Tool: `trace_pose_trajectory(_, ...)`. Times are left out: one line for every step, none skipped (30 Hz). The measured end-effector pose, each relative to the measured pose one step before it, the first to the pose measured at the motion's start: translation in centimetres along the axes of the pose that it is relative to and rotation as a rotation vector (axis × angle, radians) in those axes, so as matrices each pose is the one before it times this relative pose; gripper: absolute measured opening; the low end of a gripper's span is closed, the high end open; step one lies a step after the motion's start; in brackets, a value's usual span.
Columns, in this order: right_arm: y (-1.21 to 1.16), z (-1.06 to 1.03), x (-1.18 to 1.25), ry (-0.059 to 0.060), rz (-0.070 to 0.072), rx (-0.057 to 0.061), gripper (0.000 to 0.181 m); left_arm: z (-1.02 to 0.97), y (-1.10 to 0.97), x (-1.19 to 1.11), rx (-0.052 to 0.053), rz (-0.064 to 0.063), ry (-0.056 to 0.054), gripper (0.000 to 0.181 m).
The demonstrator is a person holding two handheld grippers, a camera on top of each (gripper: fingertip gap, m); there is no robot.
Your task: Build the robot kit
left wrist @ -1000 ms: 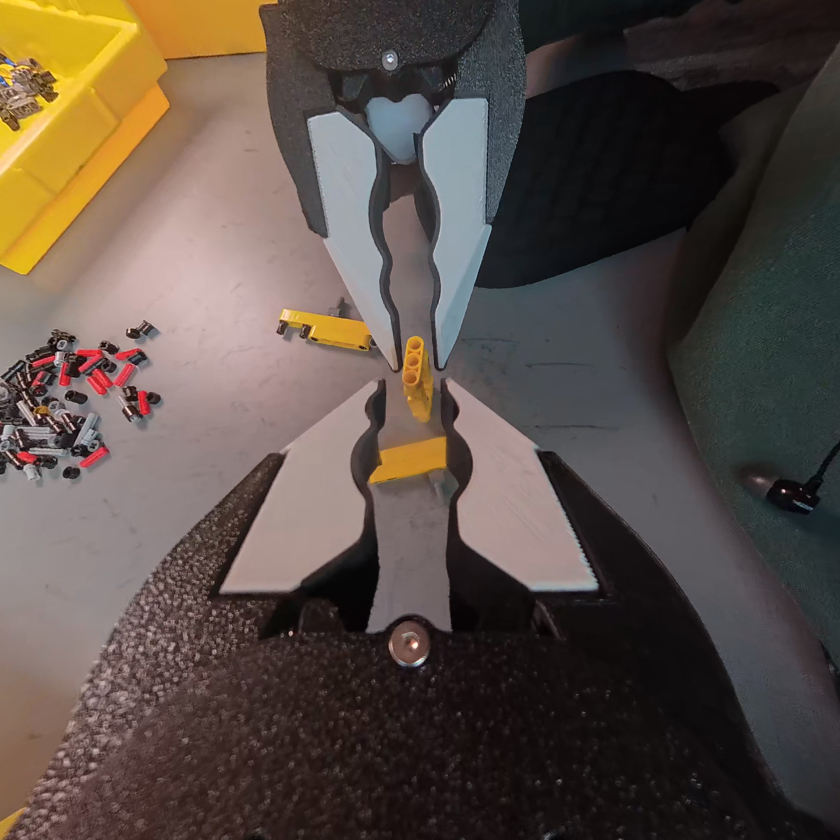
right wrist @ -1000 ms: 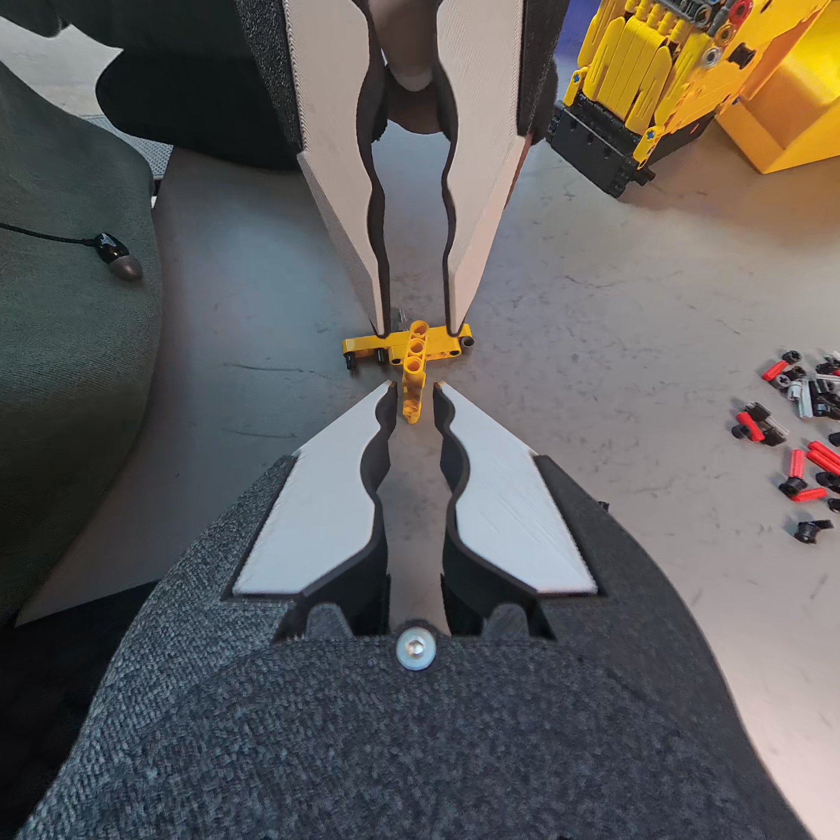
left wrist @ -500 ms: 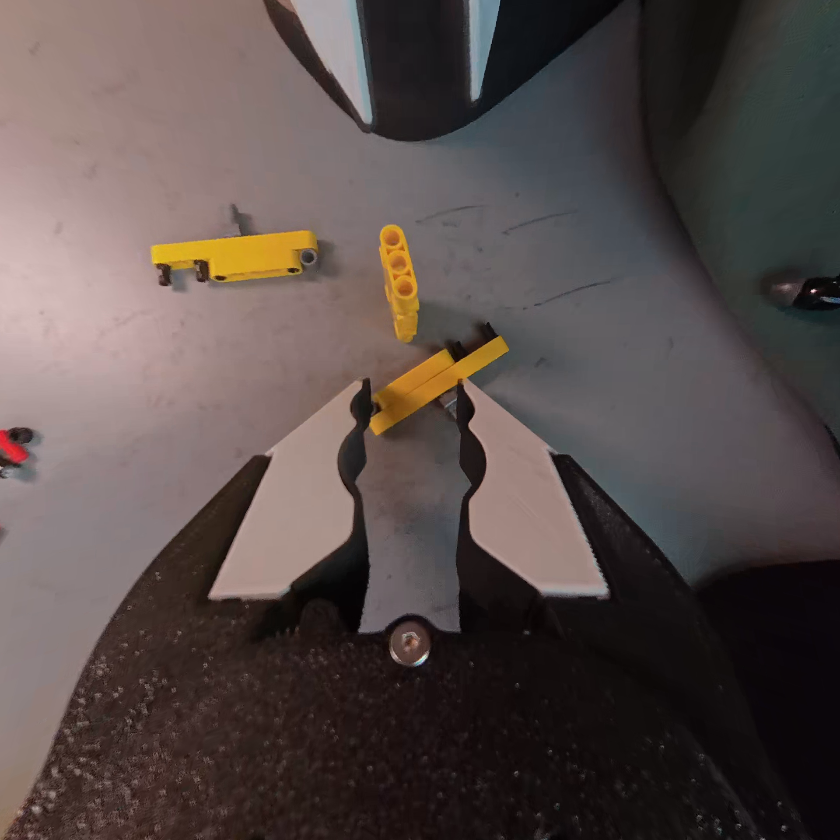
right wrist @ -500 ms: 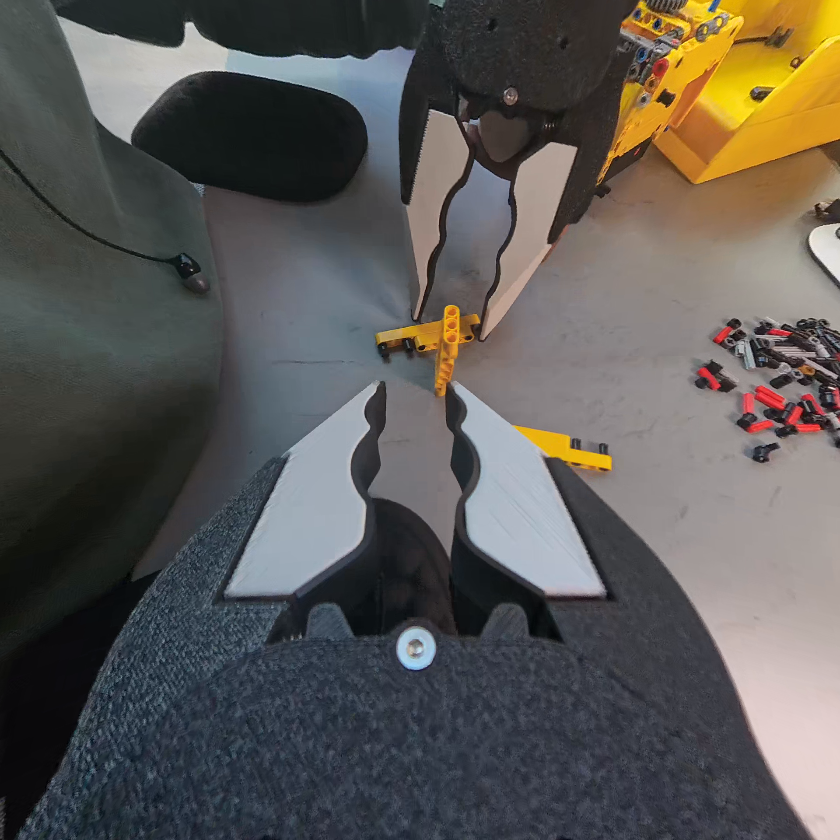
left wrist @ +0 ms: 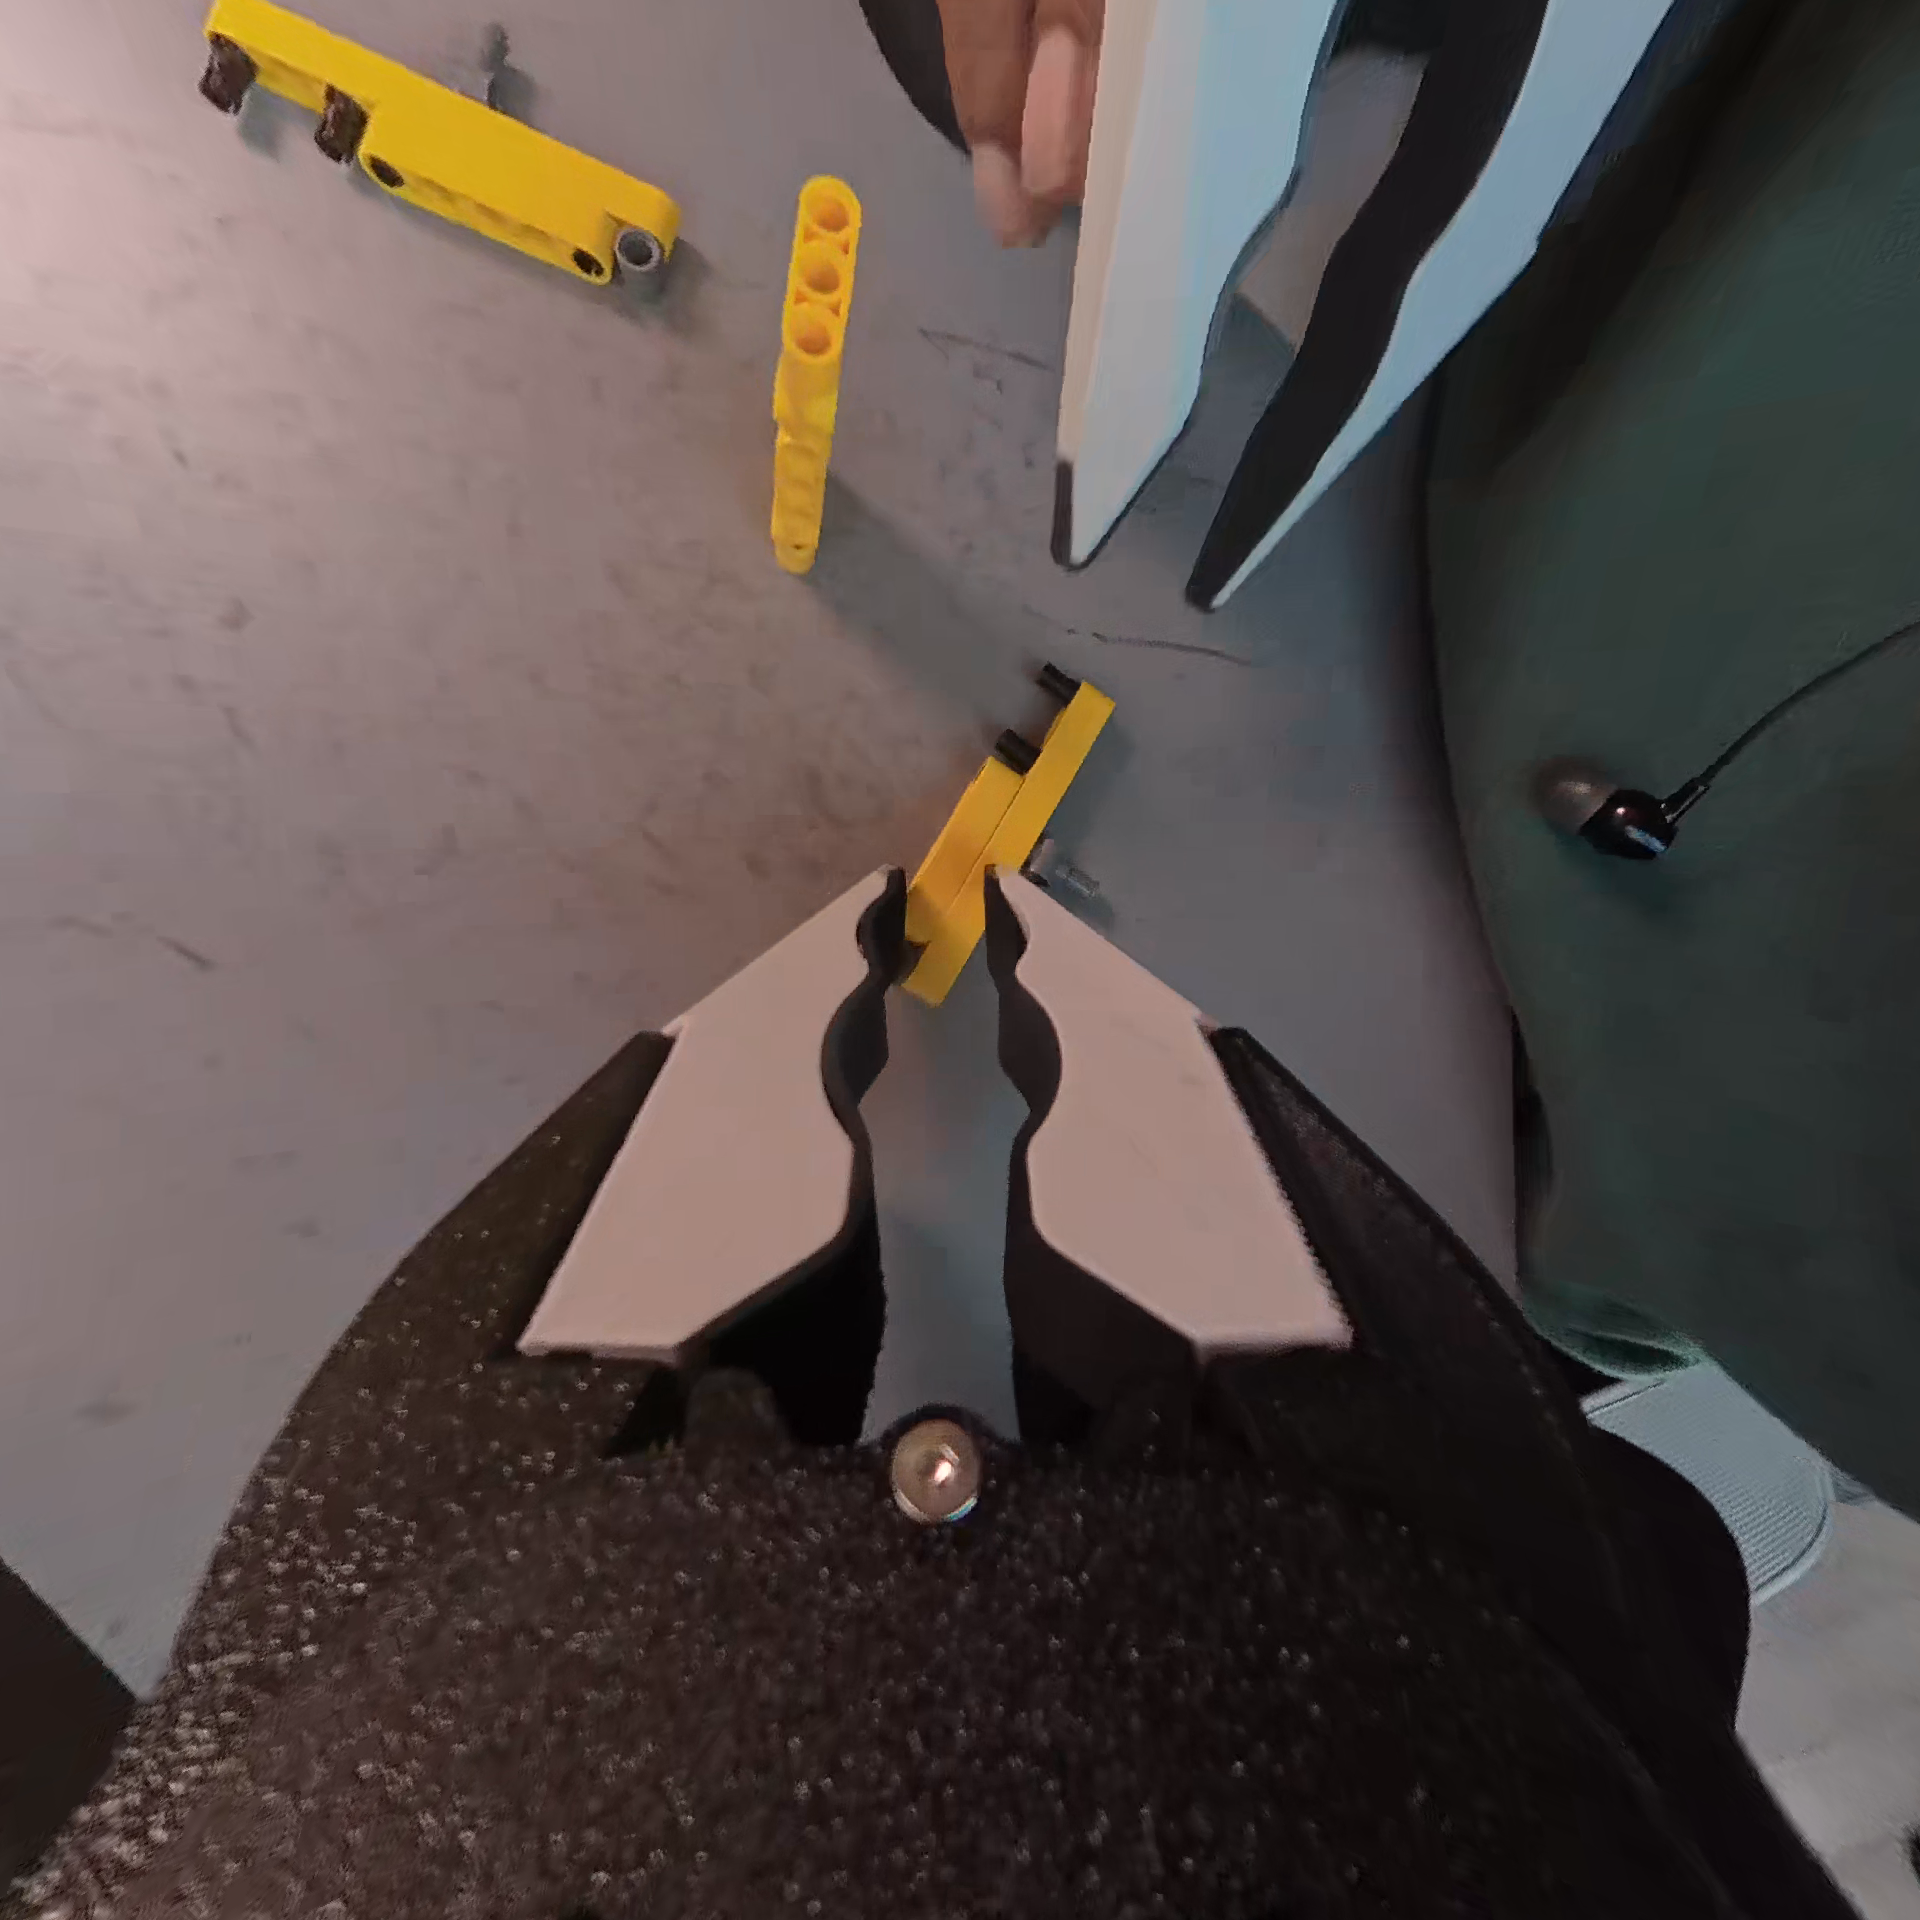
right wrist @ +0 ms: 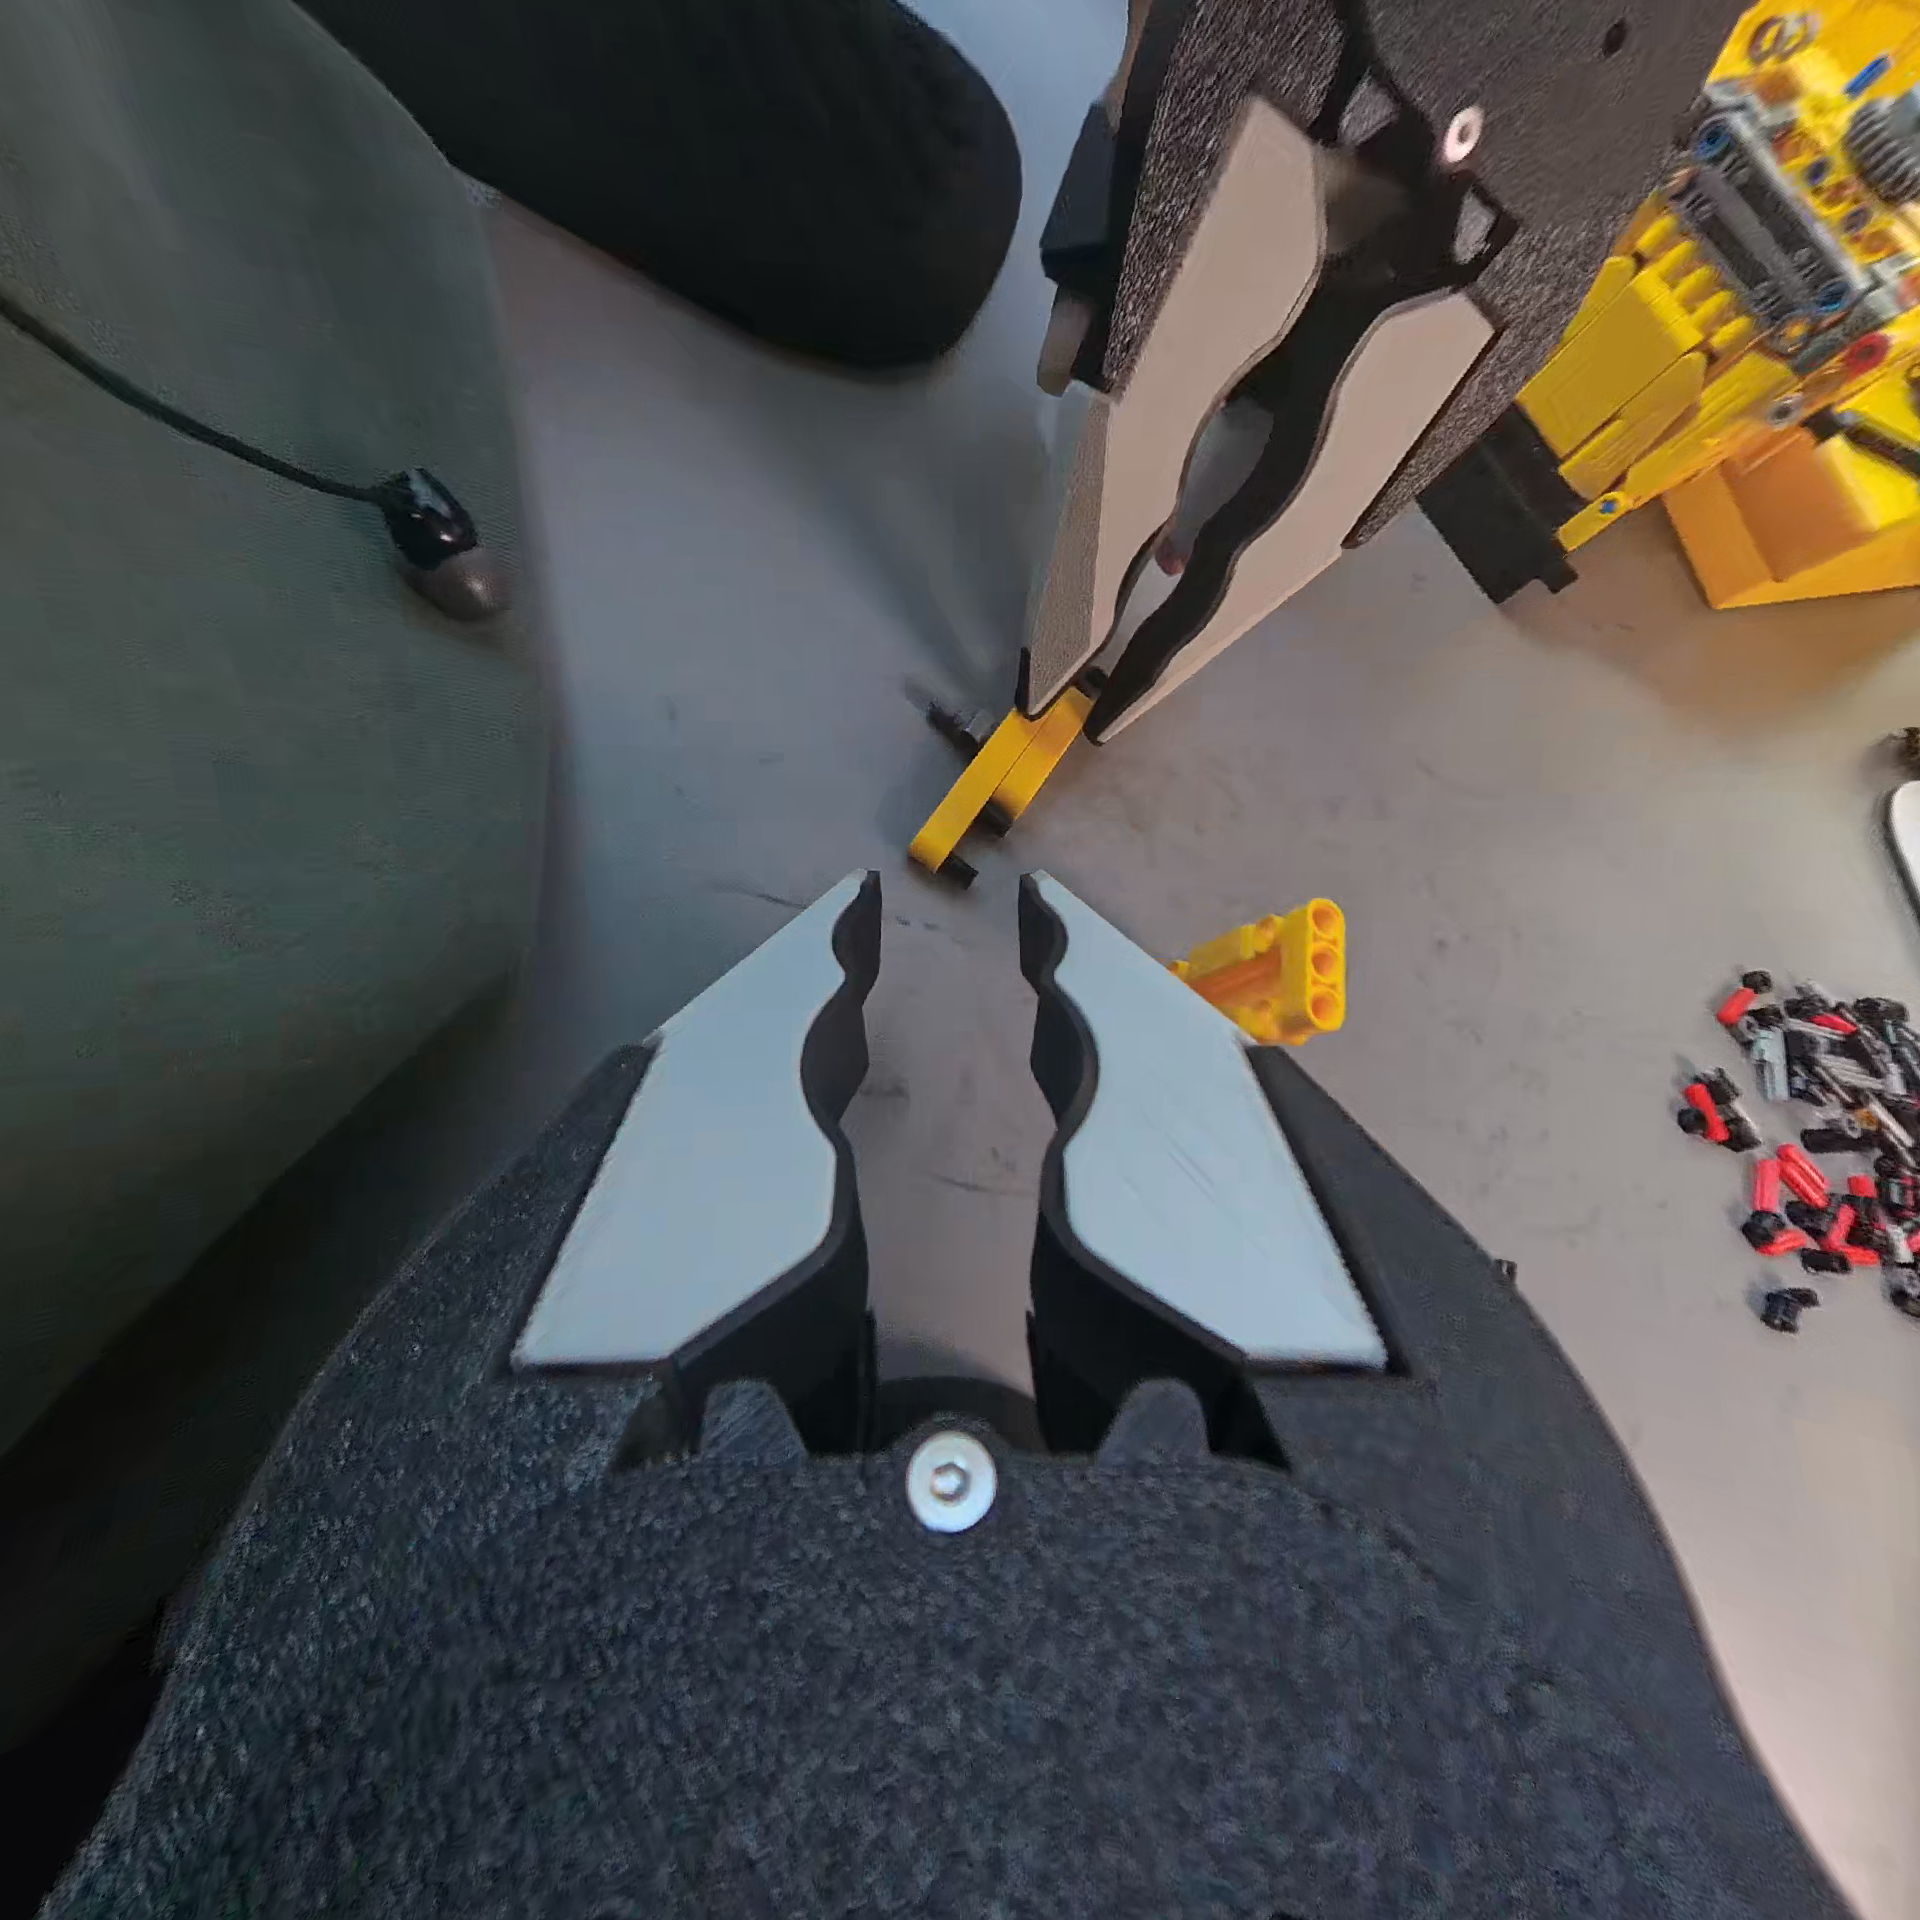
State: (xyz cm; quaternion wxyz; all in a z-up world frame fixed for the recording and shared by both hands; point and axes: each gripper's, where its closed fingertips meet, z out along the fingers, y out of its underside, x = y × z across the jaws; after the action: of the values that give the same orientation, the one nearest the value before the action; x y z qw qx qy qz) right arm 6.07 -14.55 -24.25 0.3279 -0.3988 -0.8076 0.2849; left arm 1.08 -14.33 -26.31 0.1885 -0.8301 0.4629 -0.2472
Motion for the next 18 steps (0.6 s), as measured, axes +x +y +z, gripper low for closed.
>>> trace_pose_trajectory(0.084,0.763,0.035,0.0013,0.0091,-0.0348,0.027,0.012,0.047,0.170,0.0109,-0.0271,-0.0066,0.014)
trace_pose_trajectory(0.031,0.609,-0.002,-0.0088,0.0302,-0.0296,0.027,0.000,0.065,0.127,0.0116,-0.0214,-0.0102,0.013)
trace_pose_trajectory(0.124,0.475,-0.168,-0.0257,0.0437,-0.0325,0.027,-0.020,0.080,0.138,0.0105,-0.0175,-0.0105,0.013)
trace_pose_trajectory(0.021,0.360,0.001,-0.0174,0.0475,-0.0200,0.026,-0.034,0.095,0.133,0.0112,-0.0150,-0.0124,0.013)
trace_pose_trajectory(0.011,0.261,-0.203,-0.0268,0.0324,-0.0128,0.026,-0.030,0.089,0.146,0.0134,-0.0125,-0.0122,0.013)
trace_pose_trajectory(0.141,0.210,-0.106,-0.0148,0.0128,-0.0178,0.021,0.000,0.118,0.288,0.0141,-0.0076,-0.0039,0.013)
trace_pose_trajectory(0.094,0.146,-0.025,-0.0020,-0.0035,-0.0109,0.016,0.016,0.135,0.354,0.0155,-0.0037,0.0001,0.012)
trace_pose_trajectory(-0.083,0.033,-0.110,-0.0044,-0.0067,-0.0005,0.016,-0.022,0.100,0.222,0.0183,-0.0038,-0.0073,0.012)
trace_pose_trajectory(-0.035,-0.001,-0.034,-0.0014,-0.0058,-0.0009,0.016,-0.053,0.095,0.191,0.0185,0.0004,-0.0078,0.013)
trace_pose_trajectory(-0.009,-0.015,-0.158,-0.0157,0.0026,-0.0013,0.016,-0.075,0.185,0.439,0.0116,0.0134,0.0066,0.020)
trace_pose_trajectory(0.006,-0.047,-0.426,-0.0375,0.0158,0.0004,0.016,-0.077,0.188,0.541,0.0078,0.0289,0.0053,0.024)
trace_pose_trajectory(-0.074,-0.166,-0.315,-0.0325,0.0243,0.0086,0.016,-0.147,0.022,0.488,0.0125,0.0457,-0.0106,0.027)
trace_pose_trajectory(-0.190,-0.347,-0.196,-0.0270,0.0264,0.0189,0.016,-0.208,-0.207,0.729,0.0185,0.0574,-0.0082,0.031)
trace_pose_trajectory(-0.259,-0.505,-0.220,-0.0360,0.0396,0.0234,0.015,-0.219,-0.438,0.903,0.0236,0.0600,-0.0042,0.035)
trace_pose_trajectory(-0.447,-0.634,-0.137,-0.0361,0.0531,0.0342,0.015,-0.173,-0.490,0.643,0.0192,0.0583,-0.0218,0.038)
trace_pose_trajectory(-0.486,-0.699,-0.134,-0.0398,0.0618,0.0380,0.015,-0.122,-0.374,0.002,0.0064,0.0578,-0.0568,0.040)
trace_pose_trajectory(-0.536,-0.694,-0.316,-0.0528,0.0611,0.0413,0.015,-0.058,-0.273,-0.526,-0.0002,0.0583,-0.0818,0.040)
trace_pose_trajectory(-0.511,-0.632,-0.378,-0.0518,0.0543,0.0420,0.015,0.021,-0.257,-0.606,0.0025,0.0508,-0.0764,0.040)
